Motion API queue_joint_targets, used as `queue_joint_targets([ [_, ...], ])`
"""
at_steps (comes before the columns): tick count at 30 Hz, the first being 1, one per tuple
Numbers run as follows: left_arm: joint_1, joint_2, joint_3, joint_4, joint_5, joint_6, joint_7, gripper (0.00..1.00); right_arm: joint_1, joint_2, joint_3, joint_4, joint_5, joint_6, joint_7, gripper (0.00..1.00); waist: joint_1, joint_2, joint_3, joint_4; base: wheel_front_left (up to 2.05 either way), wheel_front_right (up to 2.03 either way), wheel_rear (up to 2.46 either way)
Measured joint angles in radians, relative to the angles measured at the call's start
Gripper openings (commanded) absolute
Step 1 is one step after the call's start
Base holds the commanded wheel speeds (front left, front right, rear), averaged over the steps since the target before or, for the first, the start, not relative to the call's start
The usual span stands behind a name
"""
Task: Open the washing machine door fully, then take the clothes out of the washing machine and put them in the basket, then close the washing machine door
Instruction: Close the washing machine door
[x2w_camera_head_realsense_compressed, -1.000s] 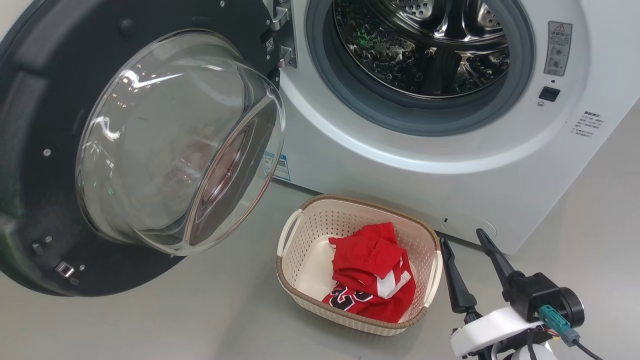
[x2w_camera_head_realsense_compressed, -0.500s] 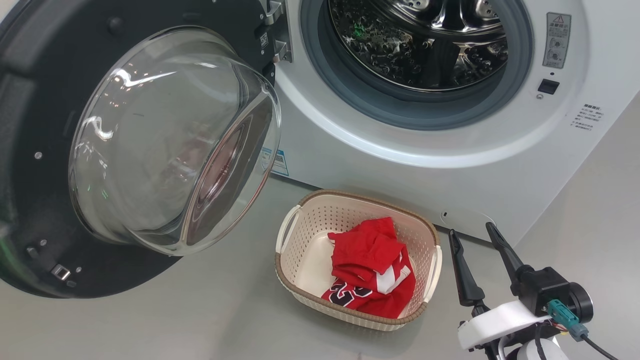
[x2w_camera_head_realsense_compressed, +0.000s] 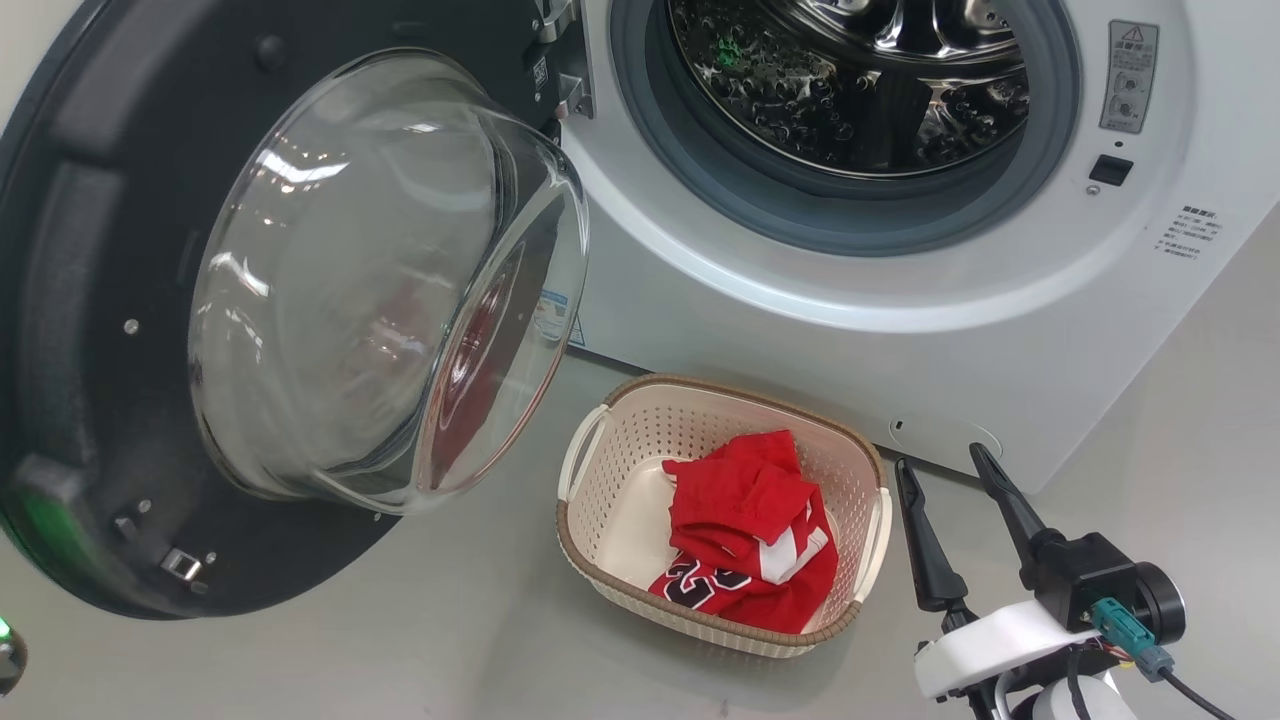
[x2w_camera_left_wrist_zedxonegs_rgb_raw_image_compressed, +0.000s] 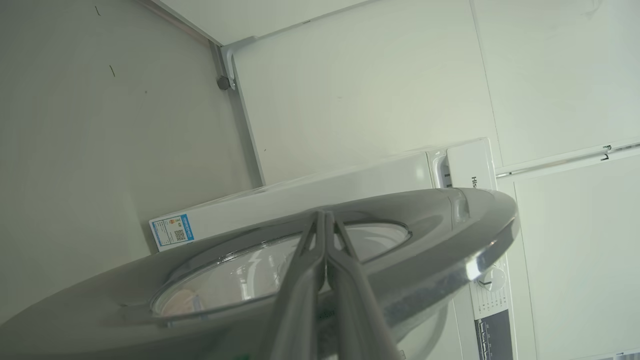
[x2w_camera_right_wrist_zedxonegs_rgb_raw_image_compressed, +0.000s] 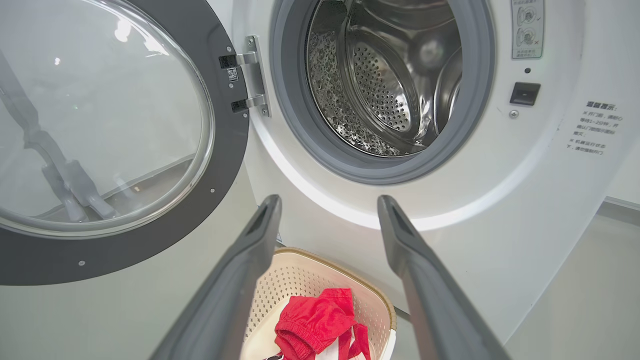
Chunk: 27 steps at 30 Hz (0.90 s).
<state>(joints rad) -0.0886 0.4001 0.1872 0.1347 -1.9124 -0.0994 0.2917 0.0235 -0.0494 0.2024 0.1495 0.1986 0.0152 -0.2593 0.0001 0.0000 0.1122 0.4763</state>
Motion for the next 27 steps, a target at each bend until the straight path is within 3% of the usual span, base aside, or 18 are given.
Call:
queue_joint_targets([
  [17,0.049,-0.054,-0.095,-0.069,-0.106,-0.021,0.237,0.00,-0.004,0.000,-0.004,0.000,-0.001,0.000,0.000,1.00,0.0000,0.0000,0.007,-0.013,0.00,0.00,0.00],
  [27,0.090,-0.089,-0.131,-0.141,-0.124,-0.021,0.342,0.00,-0.020,0.000,0.007,0.000,-0.008,0.001,0.000,1.00,0.0000,0.0000,0.017,-0.053,0.00,0.00,0.00],
])
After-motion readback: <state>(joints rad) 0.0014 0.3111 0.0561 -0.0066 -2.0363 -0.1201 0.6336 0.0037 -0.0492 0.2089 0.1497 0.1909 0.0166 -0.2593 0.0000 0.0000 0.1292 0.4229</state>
